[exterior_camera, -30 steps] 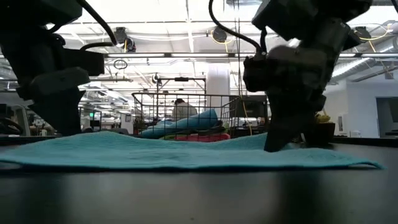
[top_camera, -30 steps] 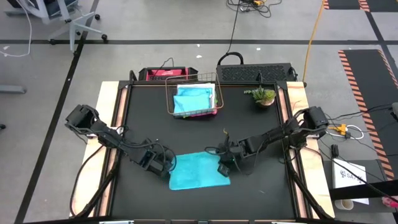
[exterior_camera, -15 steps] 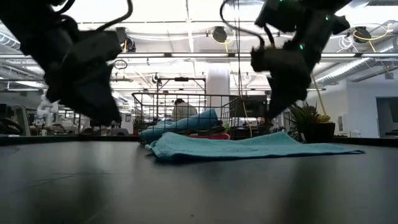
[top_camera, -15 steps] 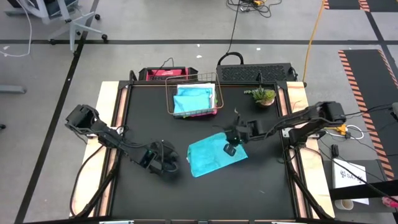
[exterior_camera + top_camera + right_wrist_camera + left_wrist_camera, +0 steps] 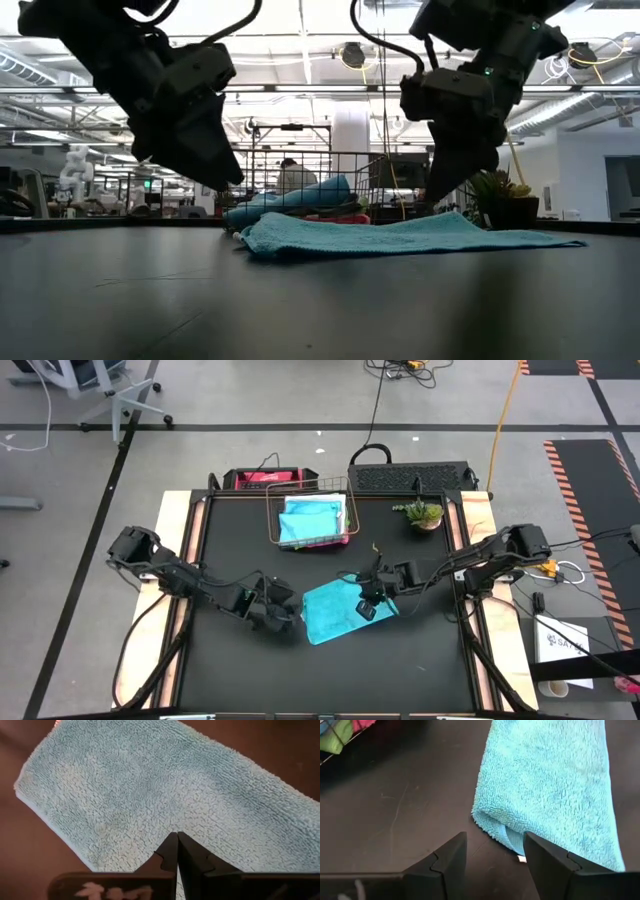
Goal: Fold microfiber towels
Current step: Fold the light blue microfiber cloth in quarters
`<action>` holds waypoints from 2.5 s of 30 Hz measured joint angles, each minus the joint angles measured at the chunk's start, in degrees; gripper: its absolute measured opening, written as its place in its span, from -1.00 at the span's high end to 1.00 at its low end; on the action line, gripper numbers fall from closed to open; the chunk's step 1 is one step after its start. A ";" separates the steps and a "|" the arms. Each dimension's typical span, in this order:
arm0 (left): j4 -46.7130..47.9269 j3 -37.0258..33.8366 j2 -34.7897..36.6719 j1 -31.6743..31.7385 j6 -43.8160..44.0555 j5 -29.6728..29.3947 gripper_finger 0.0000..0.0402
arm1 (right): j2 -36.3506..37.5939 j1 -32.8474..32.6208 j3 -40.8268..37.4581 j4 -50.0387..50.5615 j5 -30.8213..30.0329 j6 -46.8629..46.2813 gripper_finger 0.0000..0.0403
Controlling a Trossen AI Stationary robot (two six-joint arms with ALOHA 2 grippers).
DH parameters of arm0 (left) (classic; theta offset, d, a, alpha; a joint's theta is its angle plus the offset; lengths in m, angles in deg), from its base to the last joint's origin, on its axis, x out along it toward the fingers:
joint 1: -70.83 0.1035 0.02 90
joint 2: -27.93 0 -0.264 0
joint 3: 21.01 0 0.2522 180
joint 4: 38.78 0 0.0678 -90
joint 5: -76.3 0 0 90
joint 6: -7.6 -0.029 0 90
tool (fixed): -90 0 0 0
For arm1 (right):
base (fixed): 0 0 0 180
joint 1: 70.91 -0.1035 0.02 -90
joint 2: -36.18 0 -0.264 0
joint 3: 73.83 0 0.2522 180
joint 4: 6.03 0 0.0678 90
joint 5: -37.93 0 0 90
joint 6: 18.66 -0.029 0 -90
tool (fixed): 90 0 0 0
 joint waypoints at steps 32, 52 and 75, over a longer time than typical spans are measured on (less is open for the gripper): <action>-12.15 0.04 -10.51 0.20 -2.96 1.61 0.02 | -0.44 0.56 -6.95 -11.61 -0.76 -4.19 1.00; -6.43 0.04 -10.47 2.38 -5.91 0.83 0.18 | -0.46 0.56 -12.75 -23.61 -0.68 -7.45 1.00; -14.08 0.04 -10.49 2.17 -4.90 4.40 0.98 | -0.37 0.56 -16.77 -23.70 -0.80 -9.78 1.00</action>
